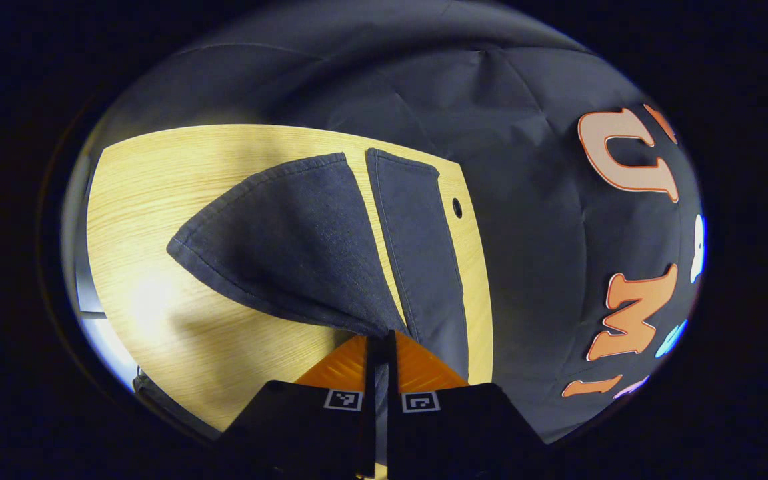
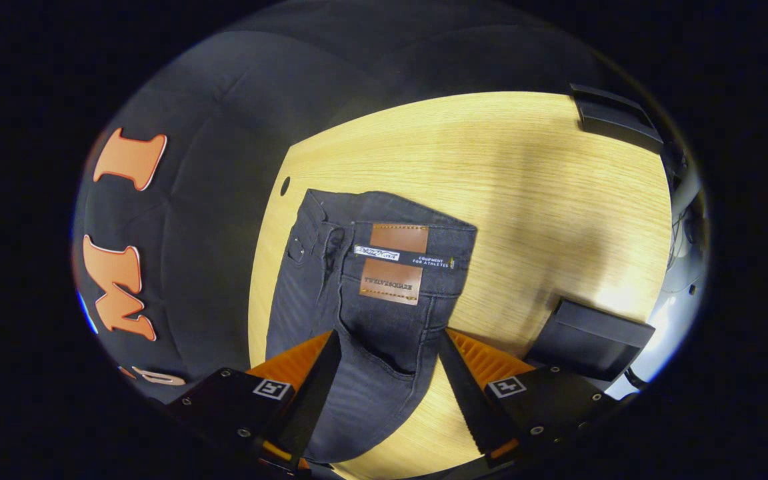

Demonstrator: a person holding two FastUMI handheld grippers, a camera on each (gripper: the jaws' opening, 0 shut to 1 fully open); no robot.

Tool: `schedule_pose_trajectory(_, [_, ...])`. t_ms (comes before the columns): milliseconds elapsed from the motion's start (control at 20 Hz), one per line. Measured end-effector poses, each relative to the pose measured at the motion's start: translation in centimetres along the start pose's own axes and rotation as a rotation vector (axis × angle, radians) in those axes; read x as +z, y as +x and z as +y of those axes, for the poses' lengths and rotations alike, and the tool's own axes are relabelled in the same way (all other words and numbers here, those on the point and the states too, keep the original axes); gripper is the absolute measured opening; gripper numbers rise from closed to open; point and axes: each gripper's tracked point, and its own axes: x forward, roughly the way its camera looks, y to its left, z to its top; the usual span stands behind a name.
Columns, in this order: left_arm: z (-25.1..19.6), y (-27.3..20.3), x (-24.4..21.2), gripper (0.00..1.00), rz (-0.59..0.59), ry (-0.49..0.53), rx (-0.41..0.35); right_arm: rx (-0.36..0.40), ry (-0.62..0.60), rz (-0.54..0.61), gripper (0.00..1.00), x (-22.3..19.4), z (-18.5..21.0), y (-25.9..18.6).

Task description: Grasp the waist and the cuffs of the jeans and fold them to make the two legs overlap; first hold the waist and fold one-third of the jeans toward the cuffs, then hold the cuffs and fold the remaining one-third in the same direction to finish folding.

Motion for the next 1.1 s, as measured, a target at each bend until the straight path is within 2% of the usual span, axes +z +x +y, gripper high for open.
schedule_pose_trajectory(100, [0.0,0.2,-0.1,0.07,0.003,-0.008,0.005,-0.02,-0.004,-0.006,0.82,0.2,-0.8,0.3])
schedule_pose_trajectory(150, [0.1,0.3,-0.2,0.07,0.004,-0.009,0.006,-0.026,-0.025,-0.013,0.7,0.2,-1.1,0.5])
schedule_pose_trajectory(200, [0.2,0.3,-0.2,0.07,0.006,-0.01,0.011,-0.032,-0.05,-0.02,0.63,0.2,-1.2,0.4])
schedule_pose_trajectory(250, [0.4,0.3,-0.3,0.07,0.009,-0.011,0.014,-0.037,-0.081,-0.033,0.52,0.4,-1.4,0.6])
schedule_pose_trajectory(300, [0.4,0.3,-0.4,0.07,0.011,-0.013,0.02,-0.044,-0.113,-0.056,0.47,0.7,-1.5,0.5])
schedule_pose_trajectory(350, [0.4,0.5,-0.4,0.07,0.011,-0.013,0.027,-0.051,-0.127,-0.073,0.31,0.8,-1.7,1.1])
schedule_pose_trajectory(450, [0.5,0.8,-0.5,0.07,0.007,-0.005,0.044,-0.055,-0.086,-0.059,0.1,0.5,-0.9,1.2])
schedule_pose_trajectory(600, [-0.1,0.2,-0.5,0.07,-0.009,-0.009,0.041,-0.014,-0.062,-0.013,0.1,0.5,-0.5,1.1])
schedule_pose_trajectory(700, [-0.7,-0.2,-0.9,0.07,-0.017,-0.063,0.025,0.017,-0.087,0.035,0.1,0.0,-0.6,0.9])
schedule_pose_trajectory(800, [-1.8,-0.9,-1.1,0.07,-0.012,-0.128,0.0,0.042,-0.039,0.051,0.1,0.2,-0.6,0.8])
schedule_pose_trajectory(850, [-2.2,-1.2,-1.3,0.07,-0.006,-0.126,-0.007,0.052,-0.008,0.044,0.1,0.4,-0.8,1.0])
schedule_pose_trajectory(900, [-2.2,-1.1,-1.6,0.07,-0.002,-0.104,0.001,0.123,0.047,0.034,0.29,0.3,0.0,-0.5])
schedule_pose_trajectory(1000, [-2.2,-1.3,-1.3,0.07,-0.004,-0.07,0.02,0.168,0.104,0.02,0.67,0.8,0.7,0.5])
schedule_pose_trajectory(1050, [-2.4,-1.3,-1.2,0.07,-0.001,-0.07,0.018,0.169,0.084,0.007,0.77,1.0,0.7,0.4])
schedule_pose_trajectory(1100, [-2.4,-1.1,-1.4,0.07,0.002,-0.072,0.021,0.164,0.05,-0.005,0.79,0.8,0.9,1.3])
